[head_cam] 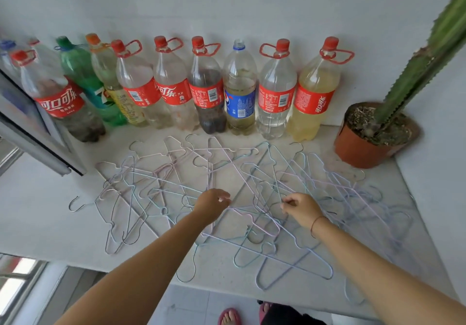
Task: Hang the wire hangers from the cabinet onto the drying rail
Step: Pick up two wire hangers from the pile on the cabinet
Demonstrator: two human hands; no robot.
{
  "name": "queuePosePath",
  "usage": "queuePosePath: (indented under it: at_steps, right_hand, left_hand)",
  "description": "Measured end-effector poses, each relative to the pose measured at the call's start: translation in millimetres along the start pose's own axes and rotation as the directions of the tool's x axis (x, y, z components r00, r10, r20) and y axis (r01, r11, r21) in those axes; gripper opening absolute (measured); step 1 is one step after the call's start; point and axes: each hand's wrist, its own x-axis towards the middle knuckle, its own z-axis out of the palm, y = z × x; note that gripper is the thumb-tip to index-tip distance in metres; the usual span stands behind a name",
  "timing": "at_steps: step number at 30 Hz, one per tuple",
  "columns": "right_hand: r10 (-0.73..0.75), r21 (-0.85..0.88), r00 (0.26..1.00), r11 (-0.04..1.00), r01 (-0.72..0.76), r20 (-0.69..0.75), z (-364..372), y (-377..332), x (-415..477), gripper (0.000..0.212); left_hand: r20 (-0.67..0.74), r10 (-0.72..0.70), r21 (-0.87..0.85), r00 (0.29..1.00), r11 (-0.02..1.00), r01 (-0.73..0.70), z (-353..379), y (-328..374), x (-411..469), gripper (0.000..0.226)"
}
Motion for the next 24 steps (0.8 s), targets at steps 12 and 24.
queuePosePath:
  at_steps: [12, 24]
  right_hand:
    - [0.02, 0.203, 0.987, 0.979, 0.013, -0.162, -19.9, -7.7, -11.5, 0.005]
    - [0.053, 0.264, 0.95, 0.964, 0.031, -0.307, -47.6, -29.0, -10.9, 0.008]
  left_hand:
    - [0.082, 0.064, 0.141, 0.995, 0.987, -0.075, 7.6, -23.0, 26.2, 0.015]
    - [0.296, 0.096, -0.258, 0.95, 0.966, -0.017, -35.6, -9.0, -6.8, 0.017]
